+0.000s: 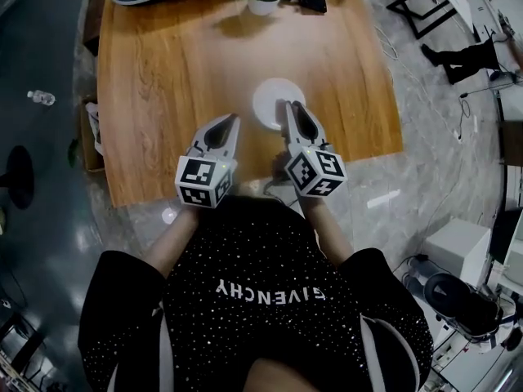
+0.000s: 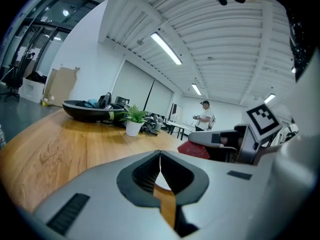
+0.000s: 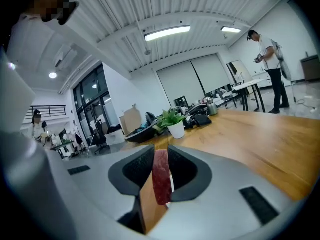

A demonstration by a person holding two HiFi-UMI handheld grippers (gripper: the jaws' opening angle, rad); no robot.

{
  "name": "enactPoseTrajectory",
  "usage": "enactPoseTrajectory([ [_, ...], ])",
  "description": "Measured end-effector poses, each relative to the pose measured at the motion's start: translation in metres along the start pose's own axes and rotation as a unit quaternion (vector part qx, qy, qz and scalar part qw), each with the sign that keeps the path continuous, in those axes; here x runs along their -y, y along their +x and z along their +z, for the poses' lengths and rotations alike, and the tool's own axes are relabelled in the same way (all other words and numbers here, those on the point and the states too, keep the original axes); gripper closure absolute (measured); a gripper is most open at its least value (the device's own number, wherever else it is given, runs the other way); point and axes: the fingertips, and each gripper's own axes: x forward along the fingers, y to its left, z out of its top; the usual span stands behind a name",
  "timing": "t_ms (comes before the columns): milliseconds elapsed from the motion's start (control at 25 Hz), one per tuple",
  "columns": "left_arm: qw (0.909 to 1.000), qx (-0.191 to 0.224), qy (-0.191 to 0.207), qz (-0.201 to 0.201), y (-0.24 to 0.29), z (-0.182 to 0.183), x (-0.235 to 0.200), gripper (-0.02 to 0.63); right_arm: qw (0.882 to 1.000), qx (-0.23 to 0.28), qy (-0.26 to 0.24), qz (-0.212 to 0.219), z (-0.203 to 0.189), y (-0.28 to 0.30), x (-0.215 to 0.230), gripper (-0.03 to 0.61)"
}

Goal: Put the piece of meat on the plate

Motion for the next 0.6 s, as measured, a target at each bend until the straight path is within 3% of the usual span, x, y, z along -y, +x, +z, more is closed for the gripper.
enactPoseTrajectory([
  [600,0.9988,-0.008,-0.010,0.046,0.001,-0.008,-0.015,0.601,0.997,-0.065,0.033,-0.018,-0.033,0.052,0.040,0.486],
])
